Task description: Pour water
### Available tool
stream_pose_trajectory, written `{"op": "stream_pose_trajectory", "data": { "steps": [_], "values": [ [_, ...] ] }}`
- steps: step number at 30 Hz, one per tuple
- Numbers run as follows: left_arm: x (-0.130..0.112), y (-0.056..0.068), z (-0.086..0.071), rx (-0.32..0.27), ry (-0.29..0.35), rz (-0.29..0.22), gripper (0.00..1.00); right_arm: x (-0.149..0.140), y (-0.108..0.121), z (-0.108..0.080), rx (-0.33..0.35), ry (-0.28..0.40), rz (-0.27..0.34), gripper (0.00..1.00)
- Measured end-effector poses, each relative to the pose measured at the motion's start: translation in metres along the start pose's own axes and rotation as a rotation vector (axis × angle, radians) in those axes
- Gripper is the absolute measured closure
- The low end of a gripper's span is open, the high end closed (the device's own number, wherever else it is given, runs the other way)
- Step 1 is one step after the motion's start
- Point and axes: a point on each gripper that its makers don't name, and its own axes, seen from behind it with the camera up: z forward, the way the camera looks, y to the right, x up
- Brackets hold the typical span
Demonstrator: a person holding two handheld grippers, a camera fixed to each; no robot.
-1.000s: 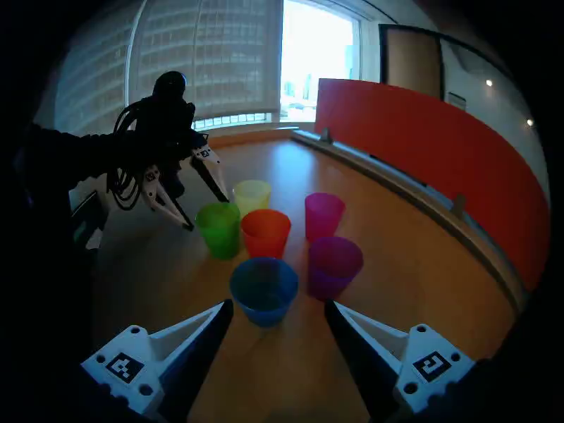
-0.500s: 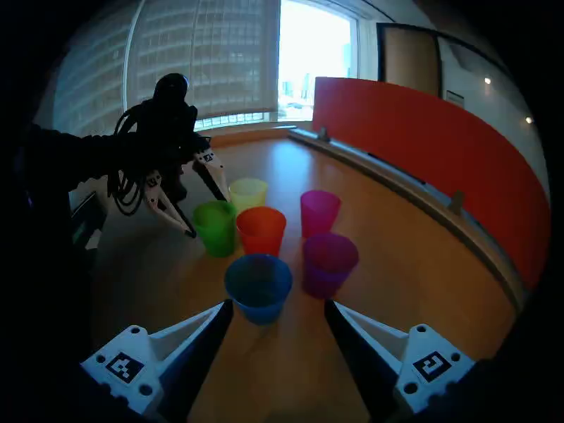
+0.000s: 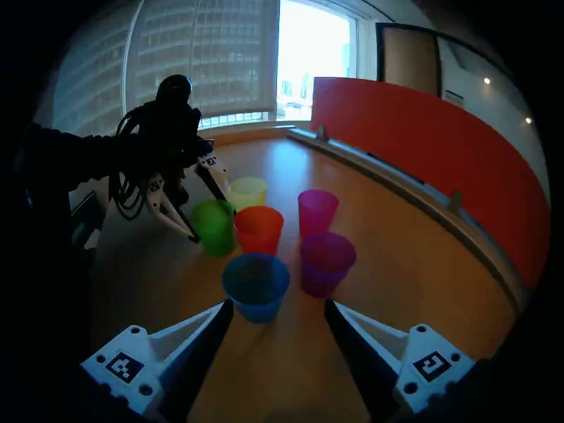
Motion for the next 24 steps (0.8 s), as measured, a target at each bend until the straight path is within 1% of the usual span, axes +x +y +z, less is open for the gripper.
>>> {"op": "stream_pose_trajectory", "data": {
  "steps": [5,7,9,17,24],
  "values": [
    [0.0,0.001,0.001,-0.005,0.001,-0.009,0.01,0.0,0.0,0.0,0.001,-0.001,0.001,0.0],
    [0.0,0.0,0.001,-0.002,0.003,-0.012,0.08,0.0,0.0,0.001,0.001,-0.002,0.001,0.0],
    [0.0,-0.001,0.001,0.001,0.005,-0.014,0.12,-0.001,0.0,0.001,0.003,-0.002,0.0,0.0],
    [0.0,-0.003,-0.004,0.01,0.009,-0.007,0.13,-0.003,-0.003,0.004,0.015,-0.01,-0.002,0.0],
    [0.004,-0.006,-0.014,0.02,0.024,-0.012,0.13,-0.004,-0.008,0.012,0.03,-0.014,-0.001,0.0]
  ]
}}
